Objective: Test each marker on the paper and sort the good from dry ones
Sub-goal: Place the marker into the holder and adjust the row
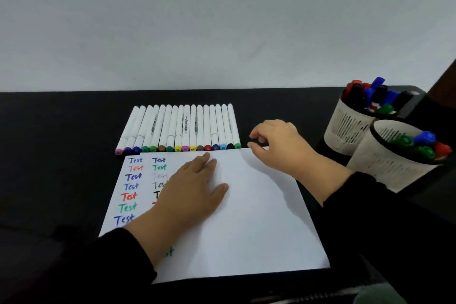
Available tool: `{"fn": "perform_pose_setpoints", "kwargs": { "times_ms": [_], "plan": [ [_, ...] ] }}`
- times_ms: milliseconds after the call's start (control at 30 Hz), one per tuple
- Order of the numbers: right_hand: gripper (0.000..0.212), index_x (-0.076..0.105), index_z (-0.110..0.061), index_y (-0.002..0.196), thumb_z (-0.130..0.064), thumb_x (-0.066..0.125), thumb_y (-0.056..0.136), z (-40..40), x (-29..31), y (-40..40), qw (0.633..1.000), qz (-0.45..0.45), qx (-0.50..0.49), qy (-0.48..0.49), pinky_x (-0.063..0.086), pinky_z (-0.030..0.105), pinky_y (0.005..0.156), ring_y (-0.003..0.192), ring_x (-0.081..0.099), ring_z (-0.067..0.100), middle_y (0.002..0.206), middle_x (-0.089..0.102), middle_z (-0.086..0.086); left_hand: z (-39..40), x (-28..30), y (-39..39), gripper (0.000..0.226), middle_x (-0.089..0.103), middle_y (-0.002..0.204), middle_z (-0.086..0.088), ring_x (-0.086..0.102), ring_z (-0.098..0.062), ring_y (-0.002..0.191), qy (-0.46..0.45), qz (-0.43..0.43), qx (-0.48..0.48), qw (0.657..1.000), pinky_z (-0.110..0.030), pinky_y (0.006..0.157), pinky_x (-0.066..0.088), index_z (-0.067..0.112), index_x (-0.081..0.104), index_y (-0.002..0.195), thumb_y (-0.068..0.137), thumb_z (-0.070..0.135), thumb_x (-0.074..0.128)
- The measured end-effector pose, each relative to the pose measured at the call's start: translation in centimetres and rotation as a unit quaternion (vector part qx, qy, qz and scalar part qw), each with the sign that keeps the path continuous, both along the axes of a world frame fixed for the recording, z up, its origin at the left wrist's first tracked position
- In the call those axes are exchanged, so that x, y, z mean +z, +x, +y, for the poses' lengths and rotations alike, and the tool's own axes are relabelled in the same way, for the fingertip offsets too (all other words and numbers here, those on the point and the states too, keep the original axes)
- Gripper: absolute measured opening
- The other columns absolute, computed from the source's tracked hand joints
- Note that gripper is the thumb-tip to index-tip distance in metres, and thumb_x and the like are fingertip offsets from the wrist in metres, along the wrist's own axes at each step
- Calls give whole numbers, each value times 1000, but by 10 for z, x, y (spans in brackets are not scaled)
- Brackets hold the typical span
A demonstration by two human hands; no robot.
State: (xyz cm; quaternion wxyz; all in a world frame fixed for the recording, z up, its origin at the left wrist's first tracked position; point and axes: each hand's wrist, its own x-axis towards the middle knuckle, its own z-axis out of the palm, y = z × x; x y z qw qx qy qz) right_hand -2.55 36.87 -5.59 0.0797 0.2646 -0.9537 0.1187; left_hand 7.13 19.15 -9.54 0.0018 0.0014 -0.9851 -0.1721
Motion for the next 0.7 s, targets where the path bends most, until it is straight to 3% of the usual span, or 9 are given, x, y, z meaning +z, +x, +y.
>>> {"fn": "perform_pose_setpoints", "kwargs": {
  "times_ms": [233,367,500,700],
  "plan": [
    [35,55,-28,127,-30,52,92,-17,-24,-21,998,-44,44,-6,32,30,94,107,46,14,110,54,-5,-2,-6,-3,66,3,156,13,6,-7,142,4,20,-2,1000,-22,112,8,27,15,149,93,54,36],
    [26,59,-23,114,-29,57,88,-23,-29,-24,997,-52,40,-35,37,29,92,99,48,14,98,53,-5,-3,-8,-4,66,5,156,12,8,-8,141,2,25,-6,1000,-21,112,7,26,15,149,93,54,36],
    [17,58,-17,102,-24,61,86,-27,-30,-27,995,-60,9,-74,45,29,78,86,51,17,88,51,-4,-4,-9,-4,66,6,156,13,9,-8,141,1,27,-9,1000,-21,112,8,27,16,149,92,54,37],
    [28,60,-19,113,-16,54,86,-26,-27,-26,988,-85,-52,-119,37,27,68,79,47,18,80,42,-4,-4,-9,-3,66,6,156,13,9,-8,141,-6,26,-10,1000,-21,111,9,26,16,149,93,53,36]
  ]
}}
